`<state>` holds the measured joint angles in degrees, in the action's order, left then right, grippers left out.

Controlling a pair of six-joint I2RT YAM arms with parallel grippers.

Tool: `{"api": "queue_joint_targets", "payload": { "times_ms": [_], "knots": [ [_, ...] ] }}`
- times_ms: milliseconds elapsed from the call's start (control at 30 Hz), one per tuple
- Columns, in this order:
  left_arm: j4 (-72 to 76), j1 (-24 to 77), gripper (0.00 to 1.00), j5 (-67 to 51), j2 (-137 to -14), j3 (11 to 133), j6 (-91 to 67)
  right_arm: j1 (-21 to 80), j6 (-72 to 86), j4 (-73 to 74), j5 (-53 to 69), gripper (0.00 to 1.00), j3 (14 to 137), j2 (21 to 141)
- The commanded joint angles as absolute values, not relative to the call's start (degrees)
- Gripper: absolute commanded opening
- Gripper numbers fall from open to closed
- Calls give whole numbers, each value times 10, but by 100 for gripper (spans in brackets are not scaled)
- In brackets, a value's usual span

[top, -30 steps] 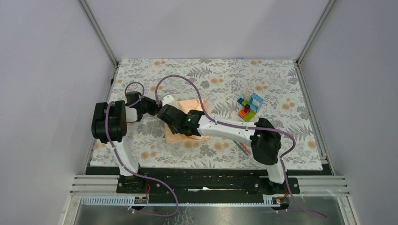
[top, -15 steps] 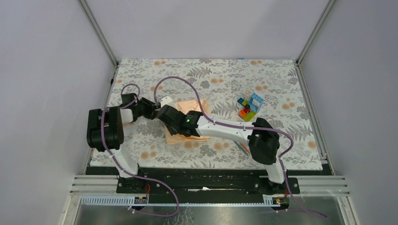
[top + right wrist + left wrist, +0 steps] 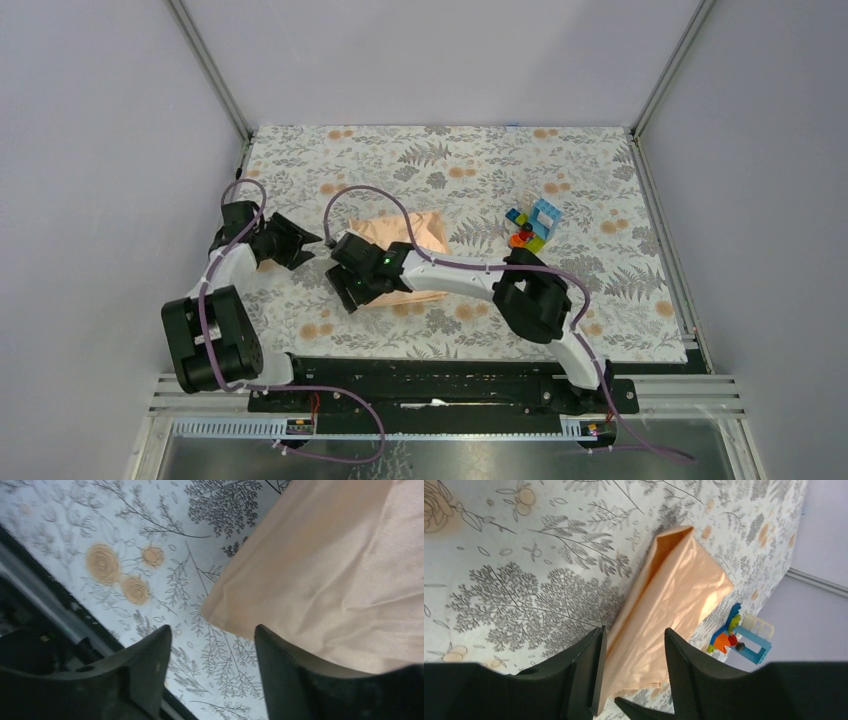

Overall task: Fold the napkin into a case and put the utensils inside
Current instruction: Smooth out the square-folded napkin at the center of the board.

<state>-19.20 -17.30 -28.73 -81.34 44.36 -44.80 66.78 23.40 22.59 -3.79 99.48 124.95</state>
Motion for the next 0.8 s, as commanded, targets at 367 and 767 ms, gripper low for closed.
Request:
{"api": "queue_joint_targets", "payload": {
  "times_ms": [367,767],
  "knots": [
    [-275,-3,36,-238,-761,407,-426,410,245,115,333,70,712,991],
    [-305,11,44,-181,-694,363,-450,357,263,127,273,63,609,981]
  ]
}}
